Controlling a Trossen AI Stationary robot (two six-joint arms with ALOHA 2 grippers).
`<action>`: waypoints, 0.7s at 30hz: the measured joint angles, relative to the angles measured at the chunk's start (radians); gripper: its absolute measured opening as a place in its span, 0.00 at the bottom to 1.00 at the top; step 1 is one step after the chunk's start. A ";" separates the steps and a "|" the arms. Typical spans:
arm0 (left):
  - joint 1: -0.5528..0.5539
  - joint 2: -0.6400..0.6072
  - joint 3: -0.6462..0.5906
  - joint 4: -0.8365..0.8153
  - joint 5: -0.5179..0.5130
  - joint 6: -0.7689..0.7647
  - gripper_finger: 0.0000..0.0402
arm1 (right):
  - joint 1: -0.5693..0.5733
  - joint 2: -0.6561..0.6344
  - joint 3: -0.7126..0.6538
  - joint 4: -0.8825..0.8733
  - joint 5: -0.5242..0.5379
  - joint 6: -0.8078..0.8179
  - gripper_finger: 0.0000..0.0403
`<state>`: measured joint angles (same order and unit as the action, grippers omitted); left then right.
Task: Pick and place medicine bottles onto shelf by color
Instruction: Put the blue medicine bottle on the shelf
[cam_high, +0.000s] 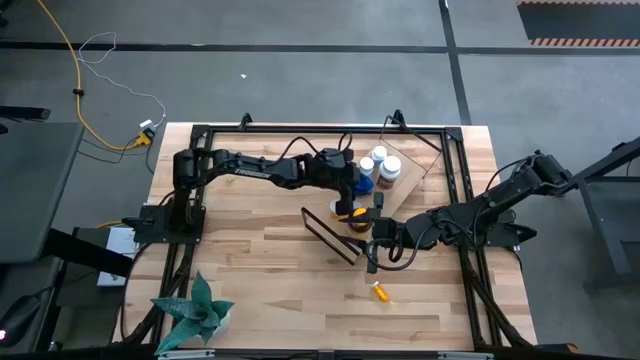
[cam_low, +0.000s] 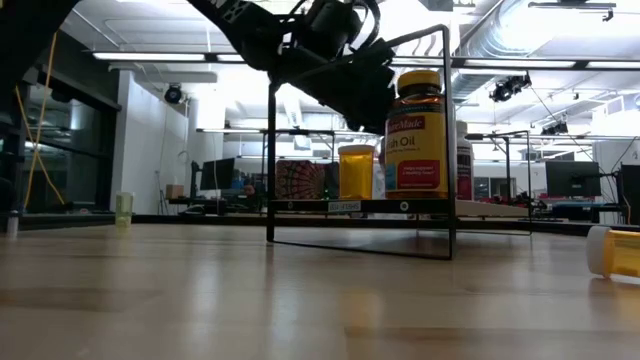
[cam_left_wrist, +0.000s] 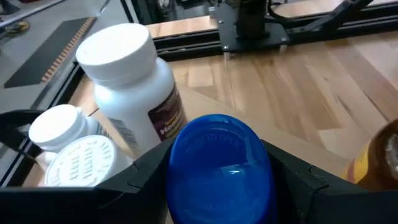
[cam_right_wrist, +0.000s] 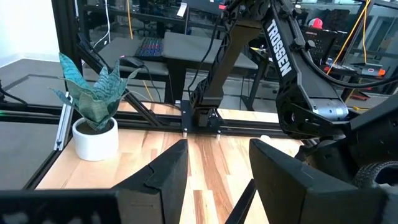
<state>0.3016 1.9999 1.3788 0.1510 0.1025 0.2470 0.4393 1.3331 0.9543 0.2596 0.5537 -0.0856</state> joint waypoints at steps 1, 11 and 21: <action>0.000 0.000 0.000 0.002 0.002 0.002 0.48 | 0.000 0.000 0.000 0.000 0.000 0.000 0.41; -0.001 0.000 0.000 -0.075 0.047 0.075 0.48 | 0.000 0.000 0.000 0.000 0.000 0.001 0.41; -0.025 0.000 0.000 -0.073 0.040 0.123 0.49 | 0.000 0.000 0.000 0.000 0.000 0.000 0.41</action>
<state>0.2762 1.9999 1.3785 0.0780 0.1424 0.3702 0.4393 1.3334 0.9543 0.2600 0.5537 -0.0855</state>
